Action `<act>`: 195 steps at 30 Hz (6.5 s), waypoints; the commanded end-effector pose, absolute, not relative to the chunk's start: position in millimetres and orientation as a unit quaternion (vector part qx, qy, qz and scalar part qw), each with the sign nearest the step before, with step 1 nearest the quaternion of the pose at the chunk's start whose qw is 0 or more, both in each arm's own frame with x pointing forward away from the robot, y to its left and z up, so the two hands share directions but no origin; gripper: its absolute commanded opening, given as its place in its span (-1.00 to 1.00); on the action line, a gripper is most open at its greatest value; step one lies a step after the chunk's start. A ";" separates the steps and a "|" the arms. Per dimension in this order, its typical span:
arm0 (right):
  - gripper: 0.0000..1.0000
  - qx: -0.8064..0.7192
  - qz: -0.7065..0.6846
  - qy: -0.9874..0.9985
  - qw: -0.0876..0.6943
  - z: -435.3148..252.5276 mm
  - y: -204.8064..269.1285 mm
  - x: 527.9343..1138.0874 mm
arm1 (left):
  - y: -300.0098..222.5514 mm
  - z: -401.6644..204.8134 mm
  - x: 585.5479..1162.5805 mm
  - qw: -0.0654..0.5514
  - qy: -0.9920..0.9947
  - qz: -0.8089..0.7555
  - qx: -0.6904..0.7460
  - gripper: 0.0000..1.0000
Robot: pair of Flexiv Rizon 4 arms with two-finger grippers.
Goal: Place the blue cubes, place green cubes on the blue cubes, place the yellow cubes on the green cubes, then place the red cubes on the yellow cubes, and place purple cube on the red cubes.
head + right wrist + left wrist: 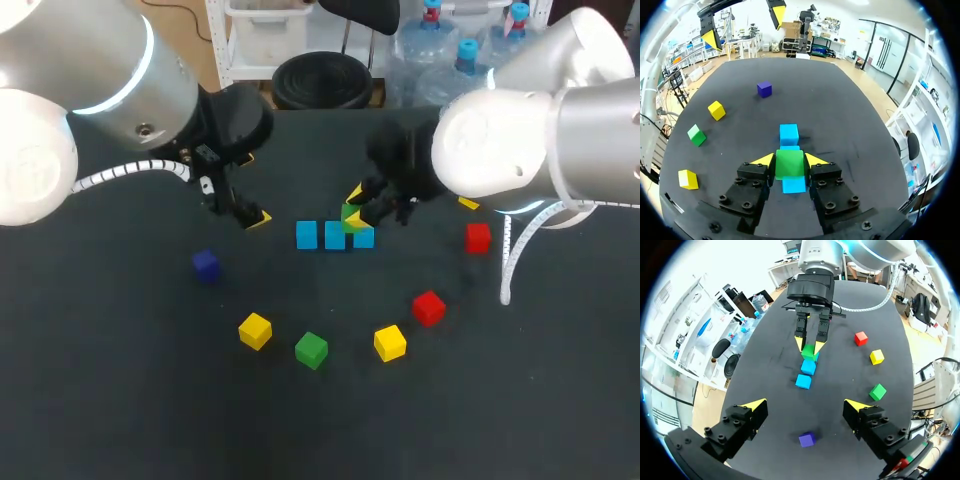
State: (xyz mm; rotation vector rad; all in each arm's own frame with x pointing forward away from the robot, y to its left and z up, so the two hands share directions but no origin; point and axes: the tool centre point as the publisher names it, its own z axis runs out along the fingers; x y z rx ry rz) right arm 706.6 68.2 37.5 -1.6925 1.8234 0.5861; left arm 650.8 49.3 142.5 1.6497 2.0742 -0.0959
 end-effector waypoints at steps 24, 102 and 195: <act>-1.00 -0.638 0.232 0.678 0.283 32.6 69.6 711.0 | 49.5 142.4 651.7 0.242 0.758 -0.036 0.604 1.00; -0.13 -0.639 0.242 0.677 0.272 25.5 71.1 717.6 | 49.5 142.4 651.7 0.242 0.758 -0.036 0.604 1.00; 1.00 -0.565 0.322 0.671 0.356 104.6 -29.7 666.7 | 9.6 113.7 549.6 0.261 0.465 -0.134 0.835 1.00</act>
